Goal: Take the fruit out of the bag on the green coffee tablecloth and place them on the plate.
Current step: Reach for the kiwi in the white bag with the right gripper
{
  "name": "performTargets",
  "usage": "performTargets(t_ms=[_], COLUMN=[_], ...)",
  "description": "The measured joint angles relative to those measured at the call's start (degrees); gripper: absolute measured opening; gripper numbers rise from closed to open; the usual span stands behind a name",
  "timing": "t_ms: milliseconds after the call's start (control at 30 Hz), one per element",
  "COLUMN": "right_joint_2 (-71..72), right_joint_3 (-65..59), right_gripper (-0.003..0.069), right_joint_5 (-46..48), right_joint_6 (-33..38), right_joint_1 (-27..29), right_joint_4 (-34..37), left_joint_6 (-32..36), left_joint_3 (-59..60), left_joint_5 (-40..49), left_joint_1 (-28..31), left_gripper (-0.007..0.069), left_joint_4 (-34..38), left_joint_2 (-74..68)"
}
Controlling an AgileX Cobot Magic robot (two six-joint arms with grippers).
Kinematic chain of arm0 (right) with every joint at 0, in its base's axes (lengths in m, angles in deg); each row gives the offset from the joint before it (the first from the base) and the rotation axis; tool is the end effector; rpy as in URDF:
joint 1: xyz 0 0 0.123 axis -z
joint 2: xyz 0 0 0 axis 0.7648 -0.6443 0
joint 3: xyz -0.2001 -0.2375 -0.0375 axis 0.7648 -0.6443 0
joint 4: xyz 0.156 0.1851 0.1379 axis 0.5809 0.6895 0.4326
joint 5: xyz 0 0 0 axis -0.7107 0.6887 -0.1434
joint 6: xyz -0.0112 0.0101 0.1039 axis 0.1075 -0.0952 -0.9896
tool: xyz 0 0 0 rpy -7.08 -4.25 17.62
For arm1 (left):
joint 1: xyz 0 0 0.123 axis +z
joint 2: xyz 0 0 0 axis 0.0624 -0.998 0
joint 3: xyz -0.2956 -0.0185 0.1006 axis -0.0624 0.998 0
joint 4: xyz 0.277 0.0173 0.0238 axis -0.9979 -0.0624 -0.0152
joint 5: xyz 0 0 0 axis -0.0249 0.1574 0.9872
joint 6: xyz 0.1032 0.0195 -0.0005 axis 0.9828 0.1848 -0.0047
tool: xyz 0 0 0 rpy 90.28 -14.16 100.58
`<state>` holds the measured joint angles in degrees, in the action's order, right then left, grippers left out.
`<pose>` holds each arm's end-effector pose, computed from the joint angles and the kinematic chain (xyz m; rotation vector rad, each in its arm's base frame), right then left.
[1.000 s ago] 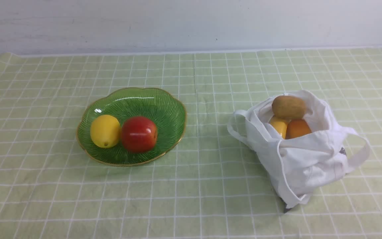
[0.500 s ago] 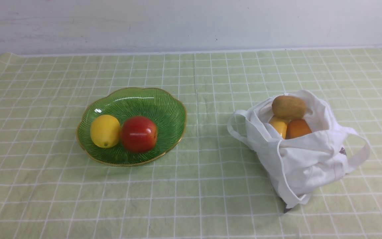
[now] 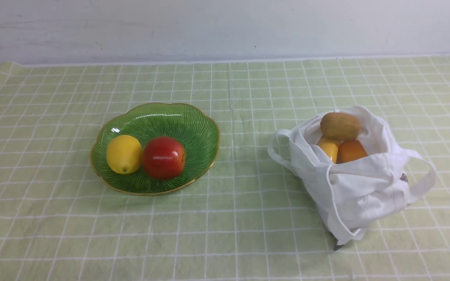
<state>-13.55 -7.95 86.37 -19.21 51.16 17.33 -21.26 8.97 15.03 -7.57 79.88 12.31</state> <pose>0.0651 0.0041 0.1671 -0.0446 1.8769 0.0134 0.0646 -0.0038 0.1656 0.1102 1.8813 -0.0059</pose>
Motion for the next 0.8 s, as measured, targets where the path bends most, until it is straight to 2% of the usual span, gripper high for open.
performTargets(t_ms=[100, 167, 200, 233, 267, 333, 400, 433, 467, 633, 800], right_joint_2=[0.0, 0.0, 0.0, 0.0, 0.0, 0.0, 0.0, 0.0, 0.0, 0.0, 0.0], right_joint_3=[0.0, -0.1, -0.3, -0.4, -0.4, -0.4, -0.4, -0.4, -0.4, -0.4, -0.4], right_gripper=[-0.0013, -0.0013, -0.0013, -0.0013, -0.0013, -0.0013, -0.0013, -0.0013, -0.0013, -0.0013, -0.0013], right_joint_5=[-0.1, -1.1, -2.6, -2.9, -4.2, -10.7, -12.5, -14.6, -15.4, -19.9, -33.0], right_joint_6=[-0.2, -1.5, -2.5, -2.7, -3.6, -5.8, -6.1, -5.9, -5.4, -2.6, -1.9], right_joint_1=[0.0, 0.0, 0.0, 0.0, 0.0, 0.0, 0.0, 0.0, 0.0, 0.0, 0.0], right_joint_4=[1.8, 6.9, 11.8, 12.7, 16.4, 30.1, 35.5, 41.3, 43.9, 48.0, 49.3], left_joint_6=[0.0, 0.0, 0.0, 0.0, 0.0, 0.0, 0.0, 0.0, 0.0, 0.0, 0.0], left_joint_3=[0.0, 0.0, 0.0, 0.0, 0.0, 0.0, 0.0, 0.0, 0.0, 0.0, 0.0], left_joint_5=[0.0, 0.0, 0.0, 0.0, 0.0, 0.0, 0.0, 0.0, 0.0, 0.0, 0.0], left_joint_1=[0.0, 0.0, 0.0, 0.0, 0.0, 0.0, 0.0, 0.0, 0.0, 0.0, 0.0], left_gripper=[-0.0008, -0.0008, -0.0008, -0.0008, -0.0008, -0.0008, -0.0008, -0.0008, -0.0008, -0.0008, -0.0008], left_joint_4=[0.0, 0.0, 0.0, 0.0, 0.0, 0.0, 0.0, 0.0, 0.0, 0.0, 0.0], left_joint_2=[0.0, 0.0, 0.0, 0.0, 0.0, 0.0, 0.0, 0.0, 0.0, 0.0, 0.0])
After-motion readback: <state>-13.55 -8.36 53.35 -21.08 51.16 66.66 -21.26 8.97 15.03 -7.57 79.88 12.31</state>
